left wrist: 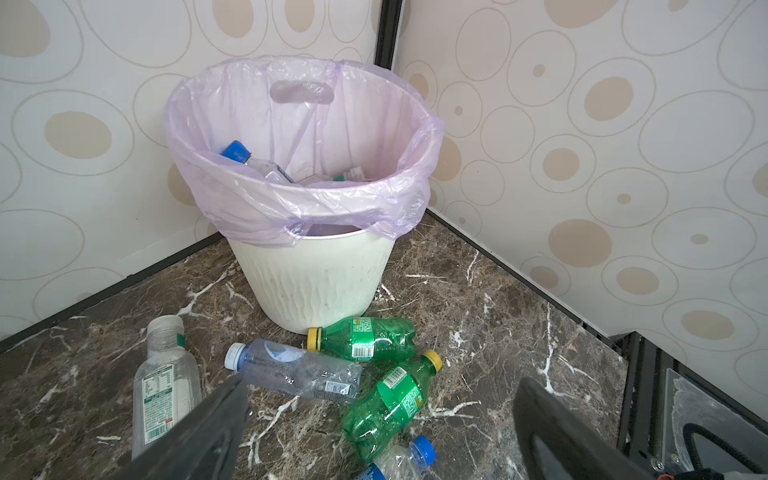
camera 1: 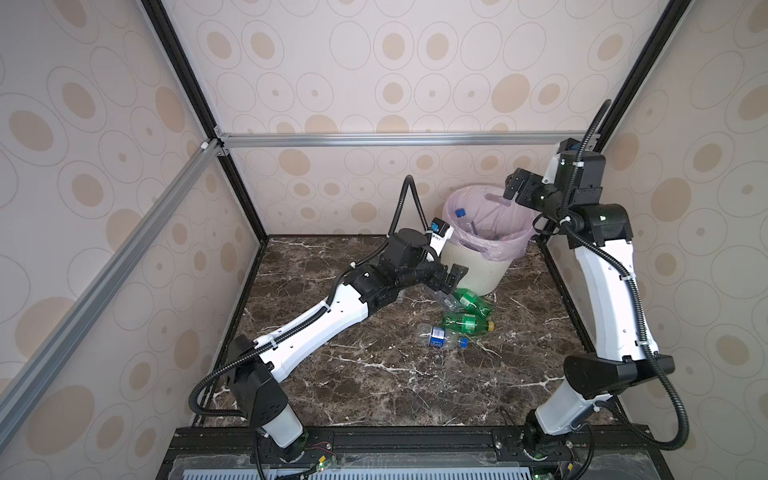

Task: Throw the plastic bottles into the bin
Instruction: 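Open the right gripper above the bin to drop the juice bottle, then lower both grippers toward the blue-labelled water bottle on the table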

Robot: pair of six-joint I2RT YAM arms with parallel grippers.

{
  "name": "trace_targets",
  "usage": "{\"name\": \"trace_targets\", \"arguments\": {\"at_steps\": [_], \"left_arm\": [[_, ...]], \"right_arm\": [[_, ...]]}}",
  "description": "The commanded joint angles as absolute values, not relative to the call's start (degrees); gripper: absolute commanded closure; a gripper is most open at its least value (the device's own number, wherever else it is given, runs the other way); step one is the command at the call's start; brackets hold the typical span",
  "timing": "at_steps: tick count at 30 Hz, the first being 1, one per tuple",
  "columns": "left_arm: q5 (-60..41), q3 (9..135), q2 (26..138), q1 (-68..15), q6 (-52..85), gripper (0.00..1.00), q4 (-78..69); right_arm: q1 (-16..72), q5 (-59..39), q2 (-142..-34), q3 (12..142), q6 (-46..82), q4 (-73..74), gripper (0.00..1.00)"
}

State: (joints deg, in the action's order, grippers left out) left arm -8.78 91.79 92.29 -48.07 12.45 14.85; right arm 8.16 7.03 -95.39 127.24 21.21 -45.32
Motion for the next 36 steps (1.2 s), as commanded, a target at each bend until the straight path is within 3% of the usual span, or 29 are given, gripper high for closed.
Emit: {"name": "trace_targets", "arguments": {"at_steps": [1, 11, 22, 36], "left_arm": [[-7.96, 91.0, 90.14, -48.51, 12.77, 0.01, 13.56], [-2.47, 90.15, 89.31, -47.45, 14.35, 0.01, 17.04], [-3.27, 84.76, 86.32, -40.46, 23.2, 0.01, 16.62], [-6.59, 77.67, 82.93, -28.7, 36.46, 0.01, 18.23]], "right_arm": [[8.2, 5.58, -95.42, 124.22, 21.57, -44.88, 0.0], [8.99, 2.46, -91.12, 116.04, 21.41, -41.31, 0.0], [13.93, 2.99, -86.15, 108.0, 18.97, -38.17, 0.0], [31.08, 10.4, -82.97, 97.34, 8.82, -34.78, 0.0]]}}
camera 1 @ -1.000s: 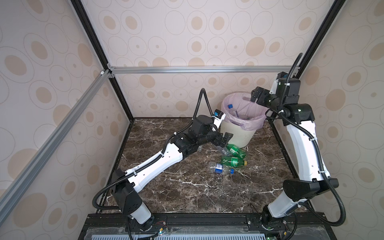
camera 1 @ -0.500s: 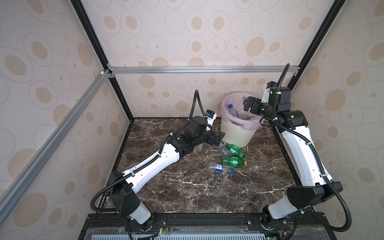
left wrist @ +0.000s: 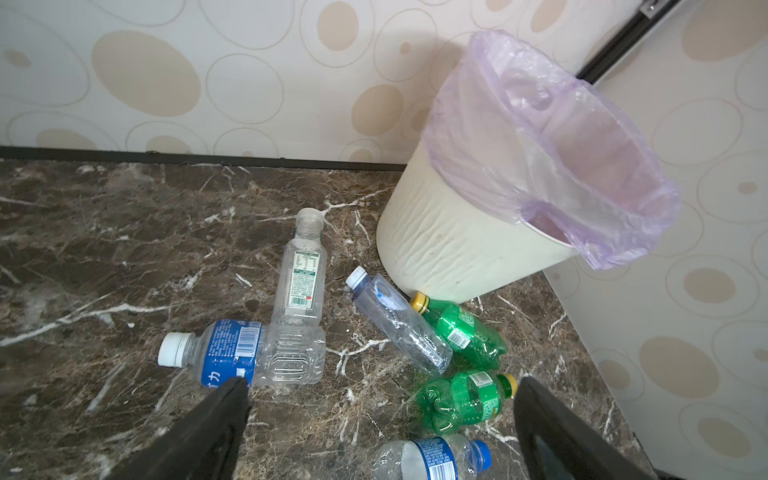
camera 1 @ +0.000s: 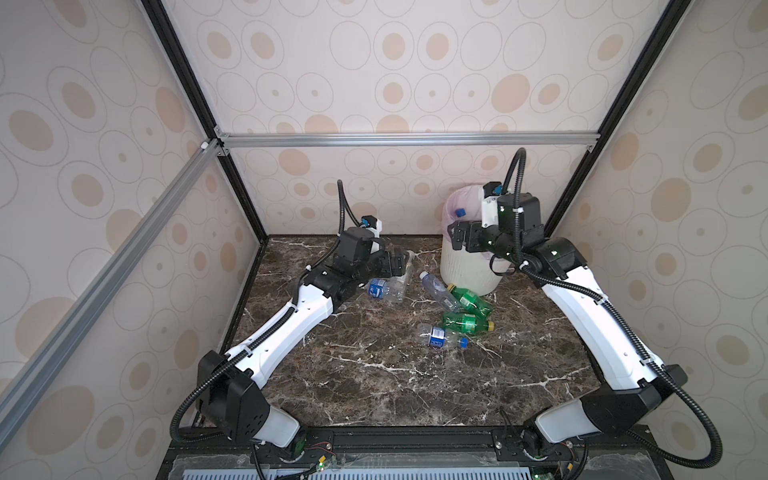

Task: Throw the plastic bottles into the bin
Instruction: 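Lower both grippers toward the blue-labelled water bottle on the table, then close the left gripper on the blue-labelled water bottle's neck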

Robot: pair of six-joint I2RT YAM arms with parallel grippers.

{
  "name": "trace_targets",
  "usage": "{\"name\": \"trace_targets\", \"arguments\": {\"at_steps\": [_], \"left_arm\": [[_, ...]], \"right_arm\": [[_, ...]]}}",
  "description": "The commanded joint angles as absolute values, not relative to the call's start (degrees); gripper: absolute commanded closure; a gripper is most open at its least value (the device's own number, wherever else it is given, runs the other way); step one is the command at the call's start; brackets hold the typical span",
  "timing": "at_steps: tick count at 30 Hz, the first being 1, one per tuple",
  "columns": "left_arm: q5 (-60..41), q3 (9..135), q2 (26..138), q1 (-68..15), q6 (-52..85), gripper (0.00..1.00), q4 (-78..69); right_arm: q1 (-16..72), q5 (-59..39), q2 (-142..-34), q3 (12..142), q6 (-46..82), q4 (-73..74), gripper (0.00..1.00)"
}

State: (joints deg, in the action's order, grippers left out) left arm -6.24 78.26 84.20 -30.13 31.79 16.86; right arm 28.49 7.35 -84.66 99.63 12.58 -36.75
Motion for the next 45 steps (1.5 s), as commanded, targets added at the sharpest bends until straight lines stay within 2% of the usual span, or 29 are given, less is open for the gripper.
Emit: {"name": "trace_targets", "arguments": {"at_steps": [1, 8, 15, 29, 45], "left_arm": [[-6.44, 77.33, 82.91, -28.09, 37.34, 0.01, 18.52], [-2.92, 76.5, 85.34, -24.82, 46.05, 0.01, 22.7], [-2.56, 79.53, 92.18, -22.8, 53.37, 0.01, 28.99], [-11.67, 80.61, 105.97, -20.21, 68.88, 0.01, 23.68], [-13.07, 79.79, 111.99, -19.83, 84.08, 0.01, 18.55]], "right_arm": [[32.37, 10.69, -82.84, 96.21, 8.39, -34.25, 0.0], [39.58, 14.69, -83.63, 87.68, 5.67, -30.31, 0.0], [42.56, 16.13, -84.79, 80.55, 6.82, -27.05, 0.0], [46.41, 21.3, -86.97, 71.32, 8.7, -20.89, 0.0], [47.71, 21.96, -88.14, 66.1, 10.62, -15.25, 0.0]]}}
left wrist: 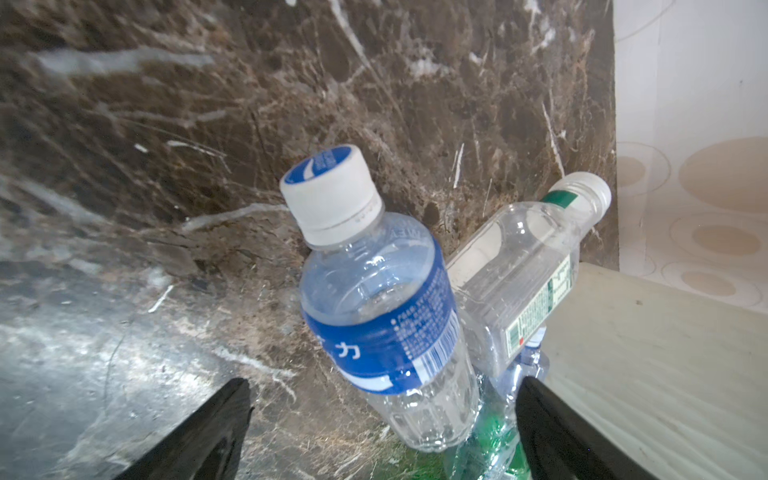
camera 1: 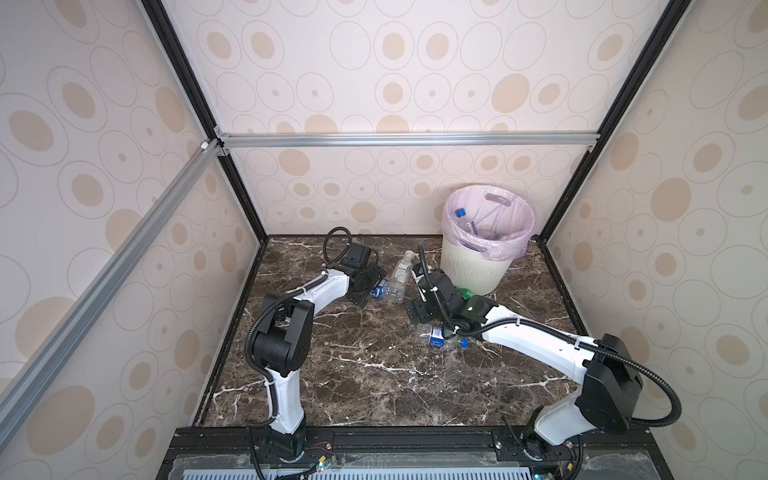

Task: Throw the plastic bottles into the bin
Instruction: 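Close the left gripper on the blue-labelled water bottle's neck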

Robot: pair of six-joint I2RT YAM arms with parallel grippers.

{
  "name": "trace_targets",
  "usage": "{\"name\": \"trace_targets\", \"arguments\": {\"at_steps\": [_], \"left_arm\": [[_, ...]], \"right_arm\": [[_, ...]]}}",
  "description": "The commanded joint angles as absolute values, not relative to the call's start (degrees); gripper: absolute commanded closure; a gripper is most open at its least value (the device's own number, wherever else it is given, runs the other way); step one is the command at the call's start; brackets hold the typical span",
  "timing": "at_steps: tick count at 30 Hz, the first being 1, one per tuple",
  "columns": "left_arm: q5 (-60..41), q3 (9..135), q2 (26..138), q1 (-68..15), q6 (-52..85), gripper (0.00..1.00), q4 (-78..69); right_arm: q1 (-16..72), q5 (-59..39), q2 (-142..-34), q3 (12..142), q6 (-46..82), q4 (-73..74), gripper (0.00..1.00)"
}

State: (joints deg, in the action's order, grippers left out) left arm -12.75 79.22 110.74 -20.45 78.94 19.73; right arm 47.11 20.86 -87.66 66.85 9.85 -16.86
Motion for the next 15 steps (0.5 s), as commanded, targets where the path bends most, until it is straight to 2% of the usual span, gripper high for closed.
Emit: {"name": "trace_targets", "arguments": {"at_steps": [1, 15], "left_arm": [[-12.92, 80.05, 112.31, -19.82, 84.45, 0.01, 18.72], [-12.85, 82.39, 117.96, -19.66, 87.8, 0.06, 17.5]], "right_arm": [[47.72, 21.9, -88.2, 66.09, 10.56, -15.08, 0.0], [48.04, 19.12, -91.17, 66.86, 11.25, -14.45, 0.0]]}}
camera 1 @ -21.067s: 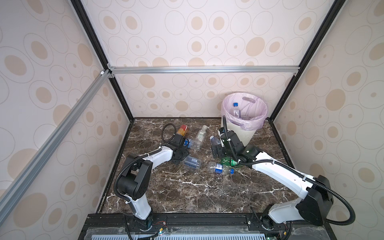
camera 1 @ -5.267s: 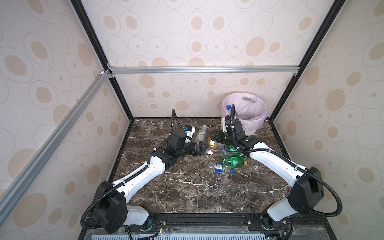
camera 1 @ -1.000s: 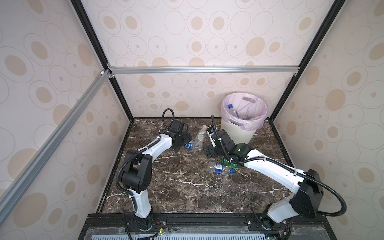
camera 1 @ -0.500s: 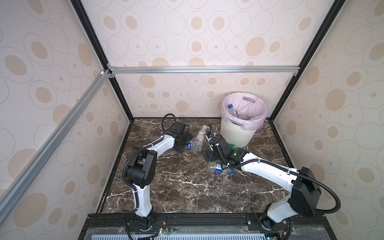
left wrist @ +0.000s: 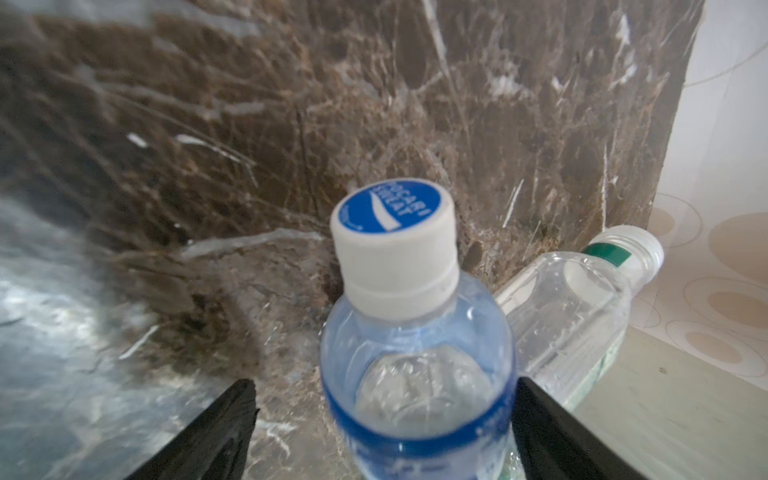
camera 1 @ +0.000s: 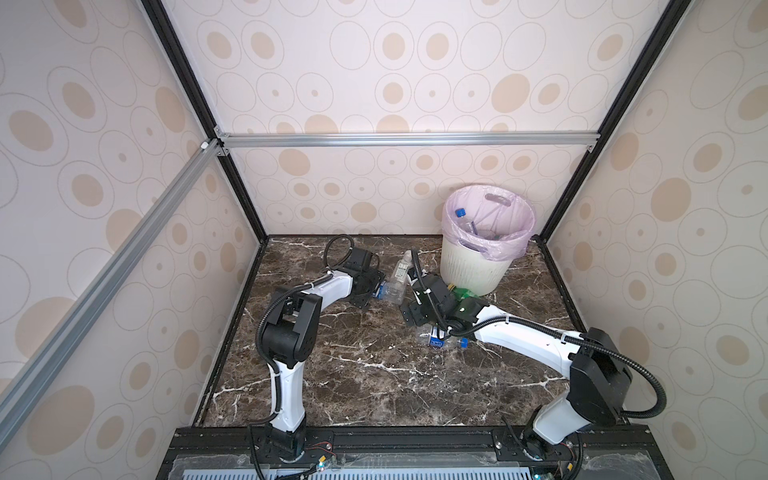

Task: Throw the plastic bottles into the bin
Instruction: 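Close the left gripper on the blue-labelled water bottle's neck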

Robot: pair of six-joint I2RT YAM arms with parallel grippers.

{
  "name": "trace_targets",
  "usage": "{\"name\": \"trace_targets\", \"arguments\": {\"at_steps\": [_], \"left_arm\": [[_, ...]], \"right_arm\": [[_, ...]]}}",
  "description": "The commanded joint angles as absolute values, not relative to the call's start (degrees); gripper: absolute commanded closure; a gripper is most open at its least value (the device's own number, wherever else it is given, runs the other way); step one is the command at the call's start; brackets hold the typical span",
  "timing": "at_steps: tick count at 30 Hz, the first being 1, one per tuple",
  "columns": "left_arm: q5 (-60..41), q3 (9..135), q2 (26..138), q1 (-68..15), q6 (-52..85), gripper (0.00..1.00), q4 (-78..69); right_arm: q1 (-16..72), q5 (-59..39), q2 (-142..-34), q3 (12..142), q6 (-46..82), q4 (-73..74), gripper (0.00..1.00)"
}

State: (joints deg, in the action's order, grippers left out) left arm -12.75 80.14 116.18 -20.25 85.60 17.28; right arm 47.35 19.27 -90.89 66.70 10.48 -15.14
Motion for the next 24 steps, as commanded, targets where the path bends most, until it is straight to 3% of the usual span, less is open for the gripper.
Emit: {"name": "trace_targets", "arguments": {"at_steps": [1, 16, 24], "left_arm": [[-13.0, 82.58, 118.44, -19.59, 87.8, 0.07, 17.37], [-14.59, 79.05, 119.28, -18.89, 84.68, 0.26, 12.24], [-16.11, 76.24, 118.73, -18.71, 82.18, 0.3, 9.94]], "right_arm": [[48.03, 19.16, -91.3, 67.06, 11.25, -14.61, 0.0], [48.05, 19.46, -92.66, 66.99, 13.03, -15.22, 0.0], [48.06, 19.89, -92.47, 66.93, 14.2, -15.29, 0.0]]}}
